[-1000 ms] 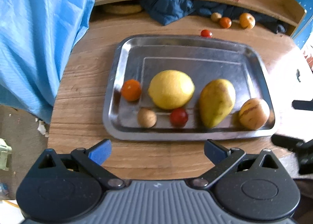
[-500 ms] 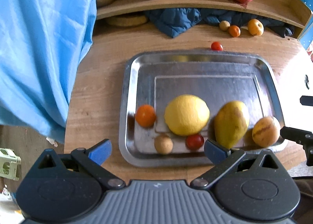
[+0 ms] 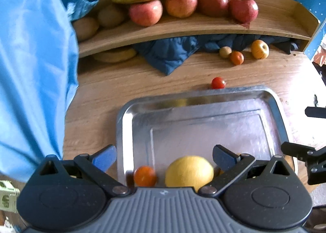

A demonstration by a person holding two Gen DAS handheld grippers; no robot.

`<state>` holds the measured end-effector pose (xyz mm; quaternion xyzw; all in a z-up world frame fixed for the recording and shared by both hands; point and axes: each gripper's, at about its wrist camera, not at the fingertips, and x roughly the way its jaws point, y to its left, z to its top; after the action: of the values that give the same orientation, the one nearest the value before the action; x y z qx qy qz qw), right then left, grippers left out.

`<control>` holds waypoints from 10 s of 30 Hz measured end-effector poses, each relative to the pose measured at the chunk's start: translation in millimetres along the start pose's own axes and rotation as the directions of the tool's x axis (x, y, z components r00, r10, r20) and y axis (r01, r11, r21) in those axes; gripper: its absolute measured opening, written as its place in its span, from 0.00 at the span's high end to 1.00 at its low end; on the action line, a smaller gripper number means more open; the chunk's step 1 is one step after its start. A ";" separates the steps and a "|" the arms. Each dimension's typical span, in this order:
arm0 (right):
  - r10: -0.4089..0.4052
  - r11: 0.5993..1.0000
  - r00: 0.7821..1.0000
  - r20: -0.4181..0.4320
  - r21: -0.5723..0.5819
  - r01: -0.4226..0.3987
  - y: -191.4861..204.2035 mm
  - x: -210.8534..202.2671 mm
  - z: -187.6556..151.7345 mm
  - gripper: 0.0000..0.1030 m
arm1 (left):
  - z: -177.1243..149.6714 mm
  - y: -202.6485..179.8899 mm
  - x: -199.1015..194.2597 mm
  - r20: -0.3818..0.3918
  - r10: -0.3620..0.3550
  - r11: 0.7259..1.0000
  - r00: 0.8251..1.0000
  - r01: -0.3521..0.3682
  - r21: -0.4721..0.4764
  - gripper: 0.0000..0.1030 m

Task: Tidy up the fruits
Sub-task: 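Open both tools and lift them away from the tray, then grasp a cherry tomato with left tool while right tool grasps a mandarin, then carry tomato with left tool onto tray while right tool carries mandarin there, then open both tools and lift them away from the tray, then move left tool to the small brown fruit while right tool moves to the yellow-orange apple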

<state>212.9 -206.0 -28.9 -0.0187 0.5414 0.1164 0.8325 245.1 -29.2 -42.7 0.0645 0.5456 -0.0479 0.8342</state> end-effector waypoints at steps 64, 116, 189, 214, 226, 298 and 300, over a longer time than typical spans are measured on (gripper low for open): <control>-0.035 0.973 0.998 0.050 0.230 0.022 -61.2 104.2 107.7 0.32 | 90.0 -53.4 94.8 0.024 -0.257 0.951 0.966 0.248 0.182 0.49; -0.033 0.973 0.997 0.069 0.230 0.017 -55.1 85.3 86.0 0.70 | 68.7 -66.8 78.6 0.071 -0.270 0.946 0.960 0.251 0.207 0.75; 0.064 0.989 0.998 -0.023 0.136 -0.061 -3.4 8.0 -32.6 0.69 | -24.4 -96.3 41.3 0.072 -0.220 0.973 0.973 0.214 0.090 0.74; 0.092 0.995 0.995 0.040 0.024 -0.093 6.2 -26.8 -41.2 0.20 | -52.1 -62.3 -23.1 0.180 -0.091 0.989 0.979 0.110 -0.099 0.09; 0.115 0.990 0.993 0.004 -0.080 -0.114 24.6 -34.7 -45.8 0.04 | -95.5 -26.7 -39.8 0.083 0.008 0.986 0.997 0.006 -0.169 0.01; -0.127 0.964 0.992 0.012 0.236 0.121 -48.8 19.3 17.5 0.01 | 87.9 -85.0 60.6 0.075 -0.127 0.981 0.989 0.114 0.155 0.01; -0.134 0.962 0.991 0.011 0.240 0.127 -52.0 22.4 20.3 0.01 | 92.8 -85.8 64.5 0.074 -0.129 0.982 0.989 0.116 0.151 0.01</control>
<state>250.9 -249.5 -45.7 0.0475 0.5376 -0.0043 0.8419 341.9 -129.3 -69.8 0.0897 0.5081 -0.1417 0.8448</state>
